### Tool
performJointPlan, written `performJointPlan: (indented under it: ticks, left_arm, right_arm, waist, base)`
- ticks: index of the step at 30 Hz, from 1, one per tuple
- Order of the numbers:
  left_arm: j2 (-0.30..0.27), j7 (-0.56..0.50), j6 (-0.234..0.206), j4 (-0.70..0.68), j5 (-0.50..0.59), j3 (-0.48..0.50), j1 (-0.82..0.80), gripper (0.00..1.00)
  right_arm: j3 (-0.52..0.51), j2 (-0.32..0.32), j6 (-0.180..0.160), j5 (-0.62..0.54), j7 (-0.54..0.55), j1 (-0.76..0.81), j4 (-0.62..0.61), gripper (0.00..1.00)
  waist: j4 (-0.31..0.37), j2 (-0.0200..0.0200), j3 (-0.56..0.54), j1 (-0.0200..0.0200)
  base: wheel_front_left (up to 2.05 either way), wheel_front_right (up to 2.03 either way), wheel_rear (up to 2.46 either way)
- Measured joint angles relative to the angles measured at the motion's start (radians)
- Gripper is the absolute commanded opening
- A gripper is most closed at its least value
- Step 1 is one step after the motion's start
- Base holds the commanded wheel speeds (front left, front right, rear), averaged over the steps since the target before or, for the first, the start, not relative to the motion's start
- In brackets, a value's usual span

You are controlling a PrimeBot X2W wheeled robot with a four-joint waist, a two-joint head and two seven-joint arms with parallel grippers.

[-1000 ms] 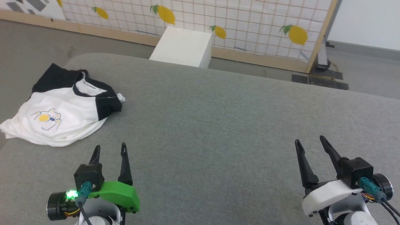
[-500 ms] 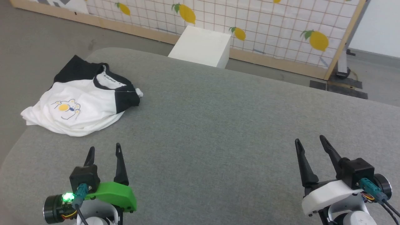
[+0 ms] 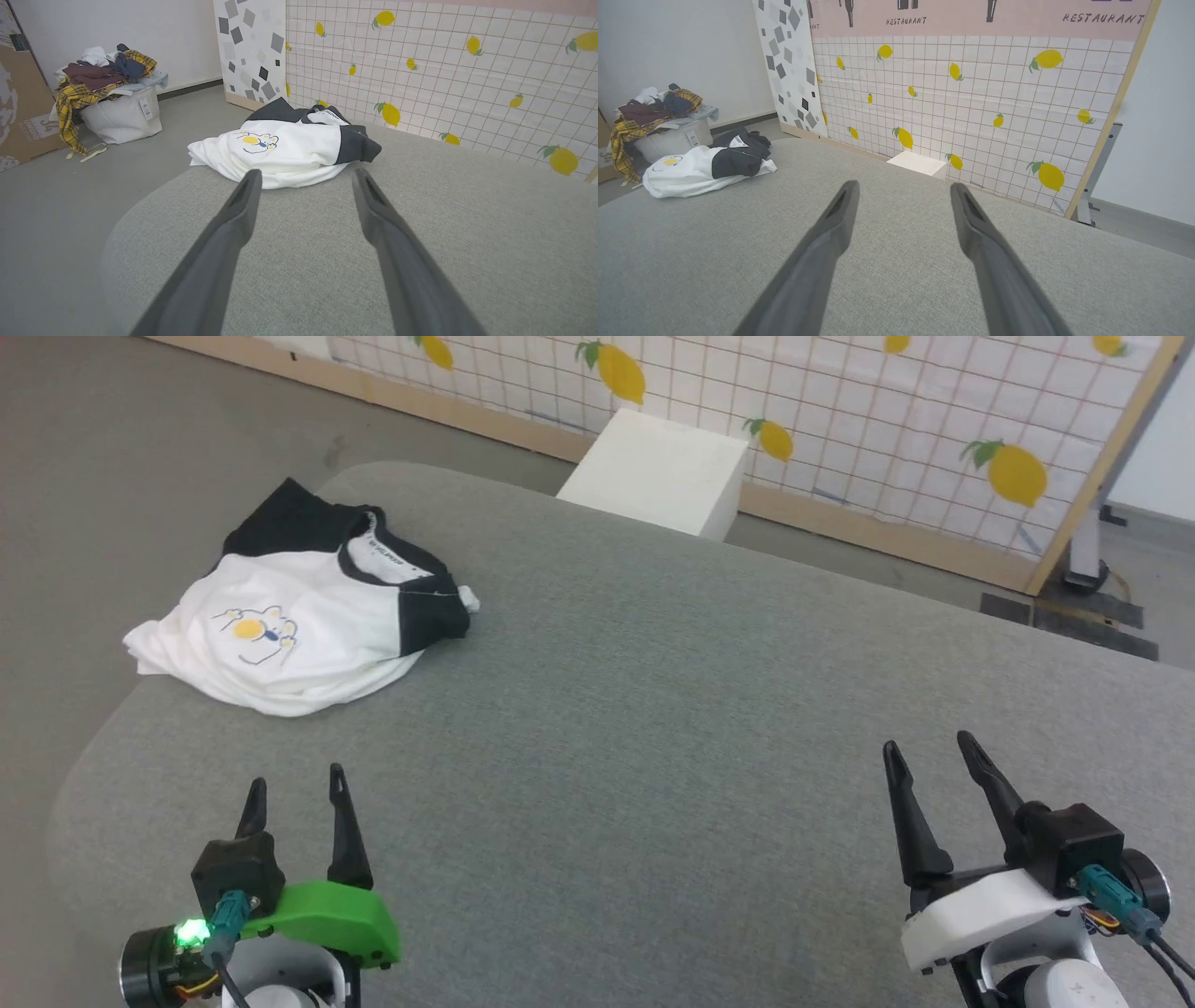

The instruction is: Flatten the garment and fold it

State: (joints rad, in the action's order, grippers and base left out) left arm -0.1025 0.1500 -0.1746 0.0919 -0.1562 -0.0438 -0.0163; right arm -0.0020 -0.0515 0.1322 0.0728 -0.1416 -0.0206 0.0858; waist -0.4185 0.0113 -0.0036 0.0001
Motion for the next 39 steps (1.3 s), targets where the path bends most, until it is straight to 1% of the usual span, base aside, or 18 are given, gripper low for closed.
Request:
performJointPlan:
  ticks: [16, 23, 39]
  left_arm:
    - [-0.021, 0.020, -0.045, 0.018, -0.024, -0.012, 0.000, 1.00]
    - [-0.025, 0.035, -0.062, 0.027, -0.055, -0.016, 0.000, 1.00]
    - [-0.038, 0.073, -0.110, 0.053, -0.086, -0.030, 0.000, 1.00]
  right_arm:
    - [0.001, 0.000, 0.000, 0.017, -0.030, -0.002, 0.013, 1.00]
    - [0.002, 0.000, 0.000, 0.023, -0.044, -0.009, 0.019, 1.00]
    - [0.002, 0.000, 0.000, 0.026, -0.066, -0.021, 0.028, 1.00]
  waist:
    - [-0.090, 0.0000, -0.004, 0.0000]
    - [-0.130, 0.0000, -0.003, 0.0000]
    - [-0.223, 0.0000, 0.004, 0.0000]
  base:
    - [0.00, 0.00, 0.00]
    - [0.00, 0.00, 0.00]
    - [0.00, 0.00, 0.00]
